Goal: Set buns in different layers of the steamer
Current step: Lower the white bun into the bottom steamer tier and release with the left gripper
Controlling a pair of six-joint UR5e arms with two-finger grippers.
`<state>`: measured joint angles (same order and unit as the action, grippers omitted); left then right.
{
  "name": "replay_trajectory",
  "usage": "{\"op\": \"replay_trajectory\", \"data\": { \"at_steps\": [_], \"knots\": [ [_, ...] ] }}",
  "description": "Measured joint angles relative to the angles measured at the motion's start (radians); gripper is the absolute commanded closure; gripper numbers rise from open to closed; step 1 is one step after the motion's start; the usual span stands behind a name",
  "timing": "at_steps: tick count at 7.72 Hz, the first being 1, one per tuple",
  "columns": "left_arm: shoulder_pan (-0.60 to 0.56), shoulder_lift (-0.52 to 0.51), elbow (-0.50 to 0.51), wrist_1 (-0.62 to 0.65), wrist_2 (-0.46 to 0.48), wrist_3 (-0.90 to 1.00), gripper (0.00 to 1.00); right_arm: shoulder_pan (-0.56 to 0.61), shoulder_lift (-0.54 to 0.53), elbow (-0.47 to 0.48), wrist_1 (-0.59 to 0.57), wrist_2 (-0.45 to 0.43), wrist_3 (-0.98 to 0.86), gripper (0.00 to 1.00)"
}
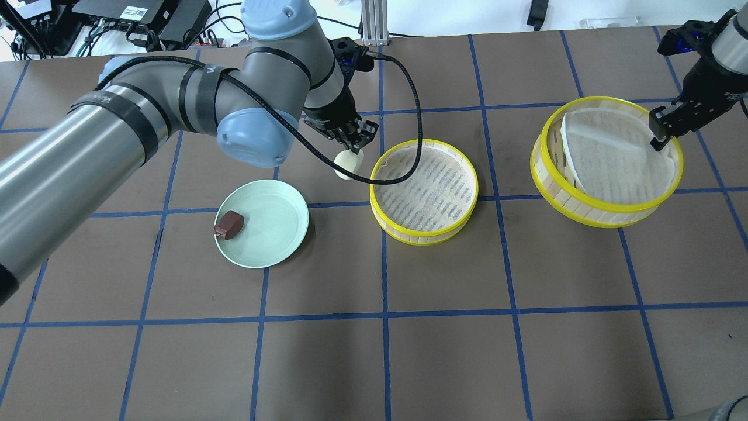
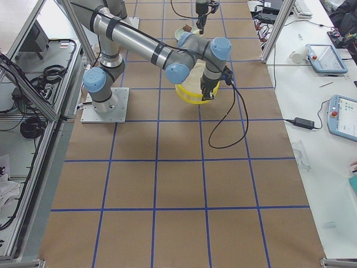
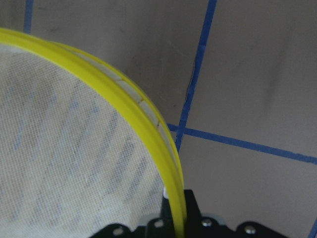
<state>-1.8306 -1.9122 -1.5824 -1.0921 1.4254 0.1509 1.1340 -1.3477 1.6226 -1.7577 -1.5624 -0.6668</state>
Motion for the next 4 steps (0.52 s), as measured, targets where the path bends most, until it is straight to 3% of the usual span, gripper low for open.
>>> {"op": "replay_trajectory", "data": {
  "at_steps": [4],
  "knots": [
    [-0.048,-0.092,0.026,0.136,-0.146,0.002,1.0,-0.003,0.005,0.004,0.0,-0.001,-0.005,1.0]
  ]
}}
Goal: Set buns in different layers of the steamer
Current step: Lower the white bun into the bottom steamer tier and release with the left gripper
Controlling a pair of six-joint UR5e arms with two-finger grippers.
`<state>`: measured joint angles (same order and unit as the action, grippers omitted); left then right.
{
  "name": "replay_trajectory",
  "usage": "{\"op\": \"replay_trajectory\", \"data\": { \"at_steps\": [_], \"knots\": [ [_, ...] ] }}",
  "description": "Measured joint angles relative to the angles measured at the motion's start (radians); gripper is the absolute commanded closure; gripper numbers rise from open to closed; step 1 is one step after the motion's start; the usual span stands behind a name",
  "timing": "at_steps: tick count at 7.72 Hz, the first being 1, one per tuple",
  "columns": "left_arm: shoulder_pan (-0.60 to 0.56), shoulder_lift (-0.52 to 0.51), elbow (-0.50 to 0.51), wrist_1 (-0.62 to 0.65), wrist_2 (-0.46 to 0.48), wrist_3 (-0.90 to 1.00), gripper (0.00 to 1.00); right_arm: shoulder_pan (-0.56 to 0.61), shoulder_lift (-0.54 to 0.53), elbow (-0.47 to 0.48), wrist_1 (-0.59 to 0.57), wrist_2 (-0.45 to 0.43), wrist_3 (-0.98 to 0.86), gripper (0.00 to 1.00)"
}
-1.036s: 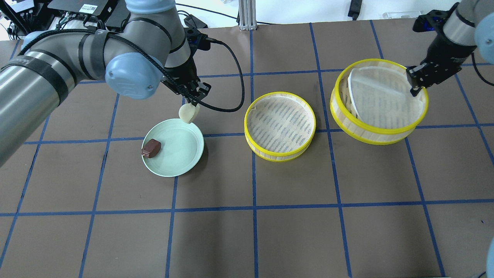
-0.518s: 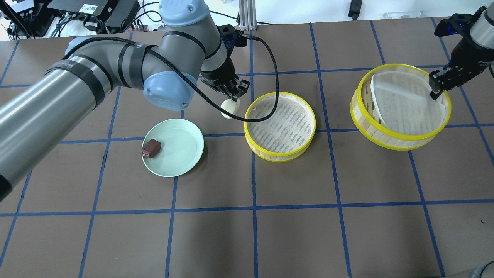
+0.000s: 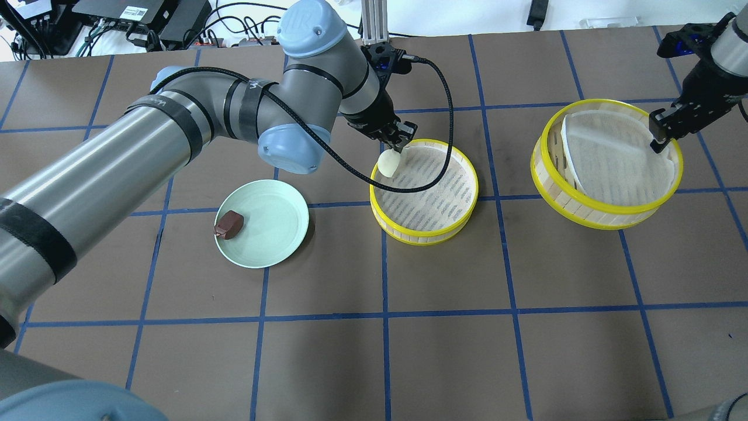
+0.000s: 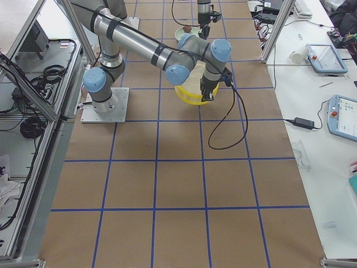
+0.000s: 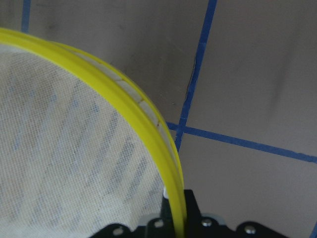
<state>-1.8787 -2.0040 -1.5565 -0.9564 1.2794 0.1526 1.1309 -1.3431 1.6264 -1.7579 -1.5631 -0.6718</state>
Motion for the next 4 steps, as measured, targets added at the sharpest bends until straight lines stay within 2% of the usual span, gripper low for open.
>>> {"op": "replay_trajectory", "data": {
  "at_steps": [3,4],
  "knots": [
    [-0.032,-0.04,0.0,-0.003,-0.036,-0.043,1.0,0.0,0.001,0.002,0.0,0.0,0.0,1.0],
    [-0.039,-0.051,-0.001,-0.002,-0.037,-0.054,0.86,0.0,0.001,0.003,0.0,0.0,0.0,1.0]
  ]
}}
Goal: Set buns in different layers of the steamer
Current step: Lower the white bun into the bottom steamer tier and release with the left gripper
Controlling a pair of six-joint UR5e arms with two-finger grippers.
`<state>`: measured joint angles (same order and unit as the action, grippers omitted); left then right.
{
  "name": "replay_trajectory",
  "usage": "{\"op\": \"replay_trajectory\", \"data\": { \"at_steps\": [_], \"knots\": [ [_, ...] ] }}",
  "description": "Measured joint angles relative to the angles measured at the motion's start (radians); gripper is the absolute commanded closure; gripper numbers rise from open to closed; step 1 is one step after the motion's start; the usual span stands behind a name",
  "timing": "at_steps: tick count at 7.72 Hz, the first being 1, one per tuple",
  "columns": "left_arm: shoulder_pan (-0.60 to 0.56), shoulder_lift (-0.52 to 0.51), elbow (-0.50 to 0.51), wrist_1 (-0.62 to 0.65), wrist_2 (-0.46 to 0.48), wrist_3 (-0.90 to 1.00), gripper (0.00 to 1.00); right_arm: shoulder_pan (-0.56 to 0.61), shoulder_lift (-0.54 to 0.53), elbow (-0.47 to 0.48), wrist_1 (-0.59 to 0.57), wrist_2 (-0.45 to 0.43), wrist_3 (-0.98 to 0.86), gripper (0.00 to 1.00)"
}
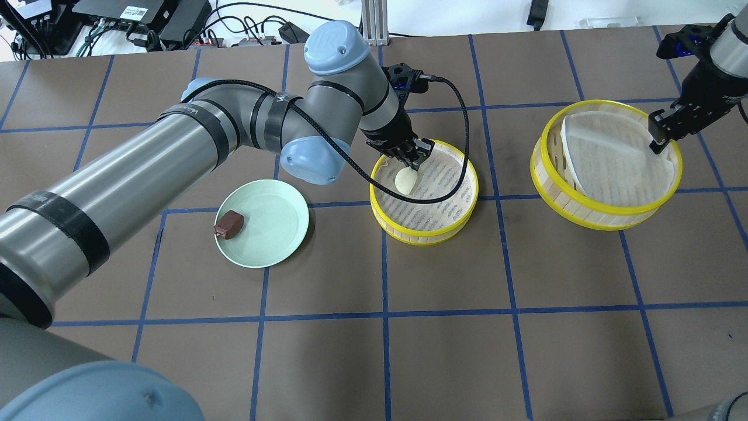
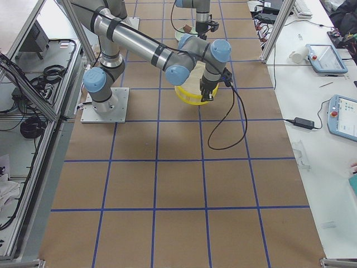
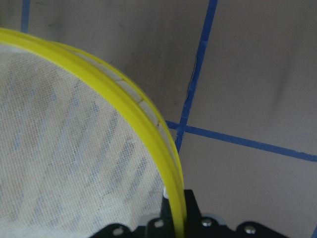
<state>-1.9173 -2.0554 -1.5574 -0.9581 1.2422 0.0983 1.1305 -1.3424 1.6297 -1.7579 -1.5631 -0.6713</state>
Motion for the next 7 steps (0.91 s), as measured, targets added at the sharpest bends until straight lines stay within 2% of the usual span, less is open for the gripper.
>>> {"op": "replay_trajectory", "data": {
  "at_steps": [1,2,3,5,6,7],
  "knots": [
    [-0.002,-0.014,0.002,0.002,0.004,-0.011,0.65,0.0,0.0,0.0,0.0,0.0,0.0,1.0],
    [-0.004,-0.023,0.004,0.003,0.009,-0.041,0.28,0.0,0.0,0.001,0.0,0.001,0.0,1.0],
    [-0.004,-0.028,0.005,0.004,0.012,-0.063,0.03,0.0,0.0,0.001,0.0,0.001,0.0,1.0],
    [-0.003,-0.028,0.006,0.003,0.034,-0.08,0.0,0.0,-0.001,0.001,0.001,0.001,0.0,1.0],
    [-0.003,-0.016,0.009,-0.001,0.068,-0.081,0.0,0.0,-0.001,0.001,0.001,0.002,0.001,1.0],
    [0.001,0.007,0.012,-0.02,0.14,-0.078,0.0,0.0,-0.004,0.001,0.001,0.002,0.006,1.0]
  ]
}}
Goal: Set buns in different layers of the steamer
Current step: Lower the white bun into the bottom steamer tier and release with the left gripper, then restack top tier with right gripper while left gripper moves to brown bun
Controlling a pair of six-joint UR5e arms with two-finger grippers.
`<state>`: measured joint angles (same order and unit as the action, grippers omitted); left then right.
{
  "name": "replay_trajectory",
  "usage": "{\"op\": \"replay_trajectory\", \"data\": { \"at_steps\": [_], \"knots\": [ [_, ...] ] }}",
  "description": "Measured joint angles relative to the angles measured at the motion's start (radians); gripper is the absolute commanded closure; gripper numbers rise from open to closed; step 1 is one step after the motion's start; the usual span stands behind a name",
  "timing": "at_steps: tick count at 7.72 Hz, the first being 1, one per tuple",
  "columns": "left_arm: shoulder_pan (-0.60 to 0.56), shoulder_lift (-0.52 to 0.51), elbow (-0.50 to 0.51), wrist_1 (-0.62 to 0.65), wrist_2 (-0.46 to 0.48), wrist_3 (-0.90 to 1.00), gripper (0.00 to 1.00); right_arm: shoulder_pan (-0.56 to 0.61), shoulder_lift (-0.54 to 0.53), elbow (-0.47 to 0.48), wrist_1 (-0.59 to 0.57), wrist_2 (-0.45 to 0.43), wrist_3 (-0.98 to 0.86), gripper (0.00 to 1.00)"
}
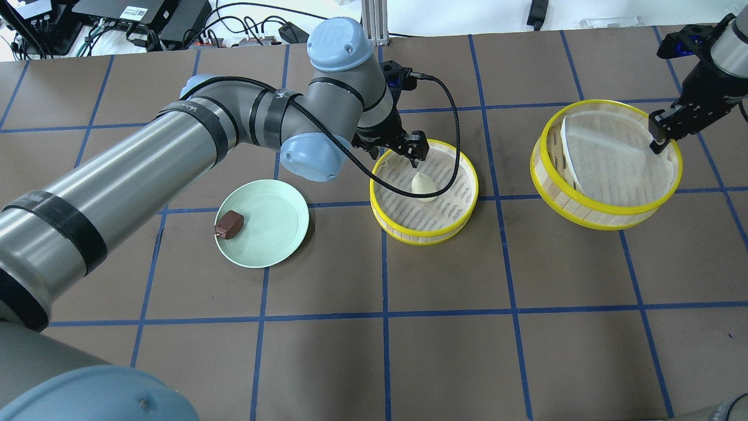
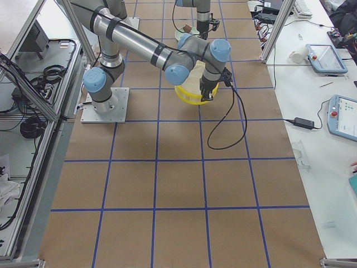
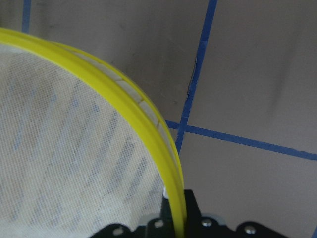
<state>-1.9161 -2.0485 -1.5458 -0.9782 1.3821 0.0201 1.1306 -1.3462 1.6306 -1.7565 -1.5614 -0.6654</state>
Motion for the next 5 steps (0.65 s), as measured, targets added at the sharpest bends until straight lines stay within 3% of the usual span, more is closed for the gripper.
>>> {"op": "replay_trajectory", "data": {
  "at_steps": [5],
  "knots": [
    [0.177,0.156,0.001,-0.324,0.237,0.067,0.0,0.077,-0.014,-0.001,0.005,0.006,0.21,1.0]
  ]
}}
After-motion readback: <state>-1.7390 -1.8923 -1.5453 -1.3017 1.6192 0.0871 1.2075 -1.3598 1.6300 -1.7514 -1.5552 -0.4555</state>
